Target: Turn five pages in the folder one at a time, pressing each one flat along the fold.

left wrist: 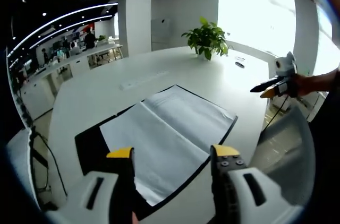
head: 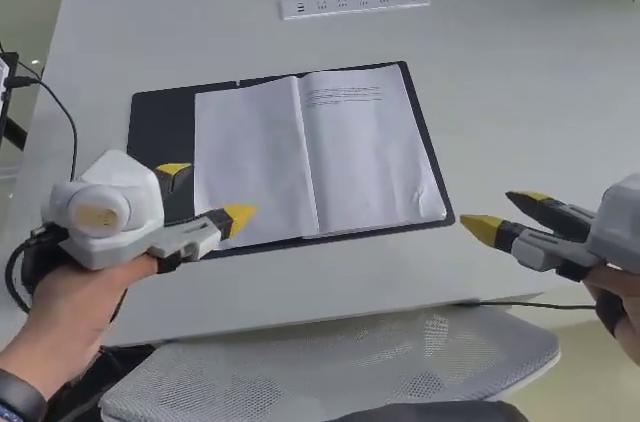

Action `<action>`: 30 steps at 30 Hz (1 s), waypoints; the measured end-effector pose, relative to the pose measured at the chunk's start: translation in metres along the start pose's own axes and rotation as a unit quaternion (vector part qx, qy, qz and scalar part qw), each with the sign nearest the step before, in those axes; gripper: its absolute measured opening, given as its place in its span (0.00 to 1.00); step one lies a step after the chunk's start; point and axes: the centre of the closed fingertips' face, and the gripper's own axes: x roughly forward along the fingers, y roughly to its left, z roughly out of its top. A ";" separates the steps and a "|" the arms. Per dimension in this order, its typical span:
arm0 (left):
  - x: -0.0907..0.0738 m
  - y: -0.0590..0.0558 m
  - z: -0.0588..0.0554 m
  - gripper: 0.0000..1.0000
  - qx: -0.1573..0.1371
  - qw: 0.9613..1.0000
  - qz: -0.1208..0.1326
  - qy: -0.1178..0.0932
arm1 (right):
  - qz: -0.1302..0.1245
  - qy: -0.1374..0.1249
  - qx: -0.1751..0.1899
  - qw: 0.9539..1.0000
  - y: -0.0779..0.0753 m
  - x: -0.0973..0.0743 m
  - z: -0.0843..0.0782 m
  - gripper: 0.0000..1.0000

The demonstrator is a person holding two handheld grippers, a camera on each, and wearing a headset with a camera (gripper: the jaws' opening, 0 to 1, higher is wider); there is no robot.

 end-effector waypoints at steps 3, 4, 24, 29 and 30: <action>0.019 -0.015 0.013 0.55 0.012 1.000 -0.023 -0.003 | -0.002 -0.002 0.000 1.000 -0.001 -0.001 0.000 0.57; 0.024 -0.019 0.016 0.55 0.016 0.999 -0.029 -0.004 | -0.003 -0.003 0.001 1.000 -0.001 -0.001 0.001 0.57; 0.122 -0.104 0.027 0.48 0.057 0.989 -0.134 0.025 | -0.012 -0.016 0.024 1.000 -0.004 -0.008 -0.005 0.55; 0.142 -0.121 0.024 0.47 0.056 0.987 -0.147 0.034 | -0.015 -0.013 0.020 1.000 -0.006 -0.007 -0.006 0.57; 0.147 -0.127 0.023 0.47 0.058 0.986 -0.149 0.037 | -0.016 -0.013 0.019 1.000 -0.006 -0.007 -0.006 0.57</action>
